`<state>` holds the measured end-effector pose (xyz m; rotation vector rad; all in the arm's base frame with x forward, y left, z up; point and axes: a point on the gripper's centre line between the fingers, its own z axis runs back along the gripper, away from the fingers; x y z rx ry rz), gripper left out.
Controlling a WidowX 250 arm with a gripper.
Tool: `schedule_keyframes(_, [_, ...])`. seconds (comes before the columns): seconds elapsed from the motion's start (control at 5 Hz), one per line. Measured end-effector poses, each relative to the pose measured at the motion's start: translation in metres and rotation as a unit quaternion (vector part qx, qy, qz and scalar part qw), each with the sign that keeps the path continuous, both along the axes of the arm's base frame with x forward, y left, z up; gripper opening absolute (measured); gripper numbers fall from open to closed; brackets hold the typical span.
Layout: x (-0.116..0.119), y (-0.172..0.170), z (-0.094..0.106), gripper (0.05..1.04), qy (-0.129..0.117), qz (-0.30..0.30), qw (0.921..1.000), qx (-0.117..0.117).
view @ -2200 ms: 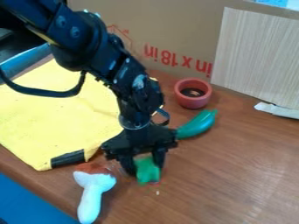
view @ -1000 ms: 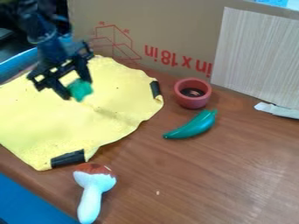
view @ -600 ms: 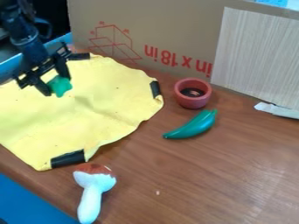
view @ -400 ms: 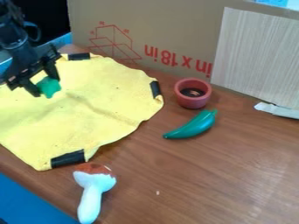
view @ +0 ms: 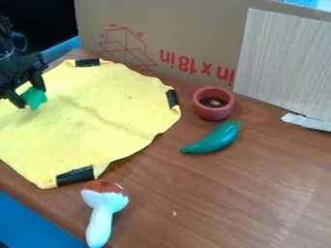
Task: Move green object to bottom left of cloth
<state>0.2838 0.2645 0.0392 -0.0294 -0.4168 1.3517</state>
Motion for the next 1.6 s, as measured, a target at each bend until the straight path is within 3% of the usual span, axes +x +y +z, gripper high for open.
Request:
schedule_keyframes(0.4, [-0.009,0.017,-0.007,0.624,0.020,0.016,0.9997,0.001])
schedule_keyframes(0.6, [-0.012,0.016,-0.011,0.675,0.027,0.011,0.9996,0.000])
schedule_keyframes(0.8, [-0.018,0.015,-0.014,0.951,0.038,0.028,0.9989,0.000])
schedule_keyframes(1.0, [-0.023,0.012,-0.018,1.003,0.048,0.044,0.9979,-0.006])
schedule_keyframes(1.4, [-0.017,-0.006,0.017,1.001,0.032,0.027,0.9990,-0.017])
schedule_keyframes(1.6, [-0.015,-0.019,0.045,1.001,0.033,0.015,0.9993,-0.009])
